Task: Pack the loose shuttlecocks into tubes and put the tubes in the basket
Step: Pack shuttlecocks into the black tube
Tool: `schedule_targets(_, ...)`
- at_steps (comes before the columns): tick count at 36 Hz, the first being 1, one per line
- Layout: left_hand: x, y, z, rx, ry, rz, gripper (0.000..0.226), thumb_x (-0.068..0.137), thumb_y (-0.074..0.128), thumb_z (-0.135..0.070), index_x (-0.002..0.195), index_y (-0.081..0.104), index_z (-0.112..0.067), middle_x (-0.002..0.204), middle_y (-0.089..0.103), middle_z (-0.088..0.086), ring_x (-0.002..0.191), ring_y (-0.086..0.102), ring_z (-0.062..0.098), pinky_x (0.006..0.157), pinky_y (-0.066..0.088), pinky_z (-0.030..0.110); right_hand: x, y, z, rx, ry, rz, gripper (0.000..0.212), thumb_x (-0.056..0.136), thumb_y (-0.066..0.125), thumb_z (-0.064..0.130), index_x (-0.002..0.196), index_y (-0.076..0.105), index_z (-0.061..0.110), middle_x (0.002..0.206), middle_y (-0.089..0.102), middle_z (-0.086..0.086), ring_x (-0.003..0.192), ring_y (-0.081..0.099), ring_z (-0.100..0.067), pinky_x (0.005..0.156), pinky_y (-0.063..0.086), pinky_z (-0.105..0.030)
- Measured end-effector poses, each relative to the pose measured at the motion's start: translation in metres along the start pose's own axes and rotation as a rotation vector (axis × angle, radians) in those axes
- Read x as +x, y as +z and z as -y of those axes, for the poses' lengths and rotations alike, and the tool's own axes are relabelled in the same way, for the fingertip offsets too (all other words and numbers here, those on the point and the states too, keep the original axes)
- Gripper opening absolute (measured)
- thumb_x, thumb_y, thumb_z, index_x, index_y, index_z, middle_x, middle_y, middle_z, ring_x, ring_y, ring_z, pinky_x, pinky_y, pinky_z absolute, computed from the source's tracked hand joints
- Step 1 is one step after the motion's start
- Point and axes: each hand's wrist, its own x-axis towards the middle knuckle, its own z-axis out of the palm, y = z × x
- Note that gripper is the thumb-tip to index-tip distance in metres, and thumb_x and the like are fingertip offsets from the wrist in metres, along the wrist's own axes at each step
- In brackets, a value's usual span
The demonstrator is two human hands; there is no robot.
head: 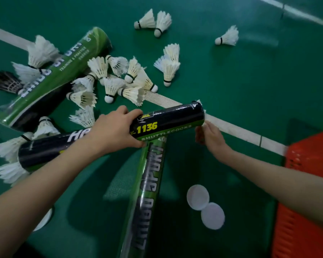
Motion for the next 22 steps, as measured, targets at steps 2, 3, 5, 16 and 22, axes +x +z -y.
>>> schedule_targets(2, -0.001, -0.001, -0.004, 0.041, 0.016, -0.013, 0.085, 0.068, 0.07, -0.062, 0.138, 0.032, -0.033, 0.106, 0.044, 0.002, 0.093, 0.053, 0.025, 0.083, 0.047, 0.038, -0.015, -0.003, -0.015, -0.065, -0.048, 0.029, 0.032, 0.104, 0.032, 0.024, 0.08, 0.052, 0.015, 0.071, 0.055, -0.007, 0.063, 0.052, -0.019, 0.056, 0.041, -0.03)
schedule_targets(3, -0.001, 0.0, -0.006, 0.057, 0.022, -0.018, 0.085, 0.068, 0.07, -0.061, 0.138, 0.033, -0.033, 0.107, 0.045, 0.003, 0.094, 0.053, 0.026, 0.083, 0.046, 0.039, -0.022, -0.006, -0.022, -0.138, -0.096, 0.077, 0.031, 0.104, 0.034, 0.025, 0.081, 0.052, 0.015, 0.071, 0.055, -0.006, 0.064, 0.052, -0.017, 0.06, 0.042, -0.032)
schedule_targets(5, -0.001, 0.001, -0.009, 0.096, 0.029, -0.044, 0.085, 0.068, 0.07, -0.062, 0.138, 0.034, -0.032, 0.108, 0.046, 0.005, 0.097, 0.053, 0.027, 0.083, 0.045, 0.038, -0.036, -0.01, -0.034, -0.341, -0.229, 0.216, 0.026, 0.102, 0.04, 0.027, 0.082, 0.052, 0.013, 0.074, 0.055, -0.002, 0.068, 0.051, -0.015, 0.067, 0.042, -0.035)
schedule_targets(16, -0.002, 0.003, -0.021, 0.154, 0.094, -0.033, 0.087, 0.069, 0.07, -0.061, 0.141, 0.031, -0.033, 0.112, 0.045, 0.006, 0.099, 0.052, 0.027, 0.087, 0.038, 0.038, -0.046, -0.031, -0.066, -1.074, -1.142, 0.603, 0.029, 0.091, 0.052, 0.043, 0.095, 0.058, 0.015, 0.091, 0.053, -0.004, 0.083, 0.044, -0.019, 0.074, 0.041, -0.031)
schedule_targets(22, 0.002, 0.007, -0.018, 0.103, 0.063, -0.078, 0.089, 0.067, 0.071, -0.063, 0.141, 0.033, -0.03, 0.108, 0.045, 0.006, 0.097, 0.051, 0.028, 0.081, 0.038, 0.036, -0.029, -0.029, -0.064, -1.084, -1.069, 0.406, 0.025, 0.094, 0.044, 0.031, 0.089, 0.059, 0.011, 0.087, 0.055, -0.005, 0.081, 0.041, -0.019, 0.076, 0.038, -0.031)
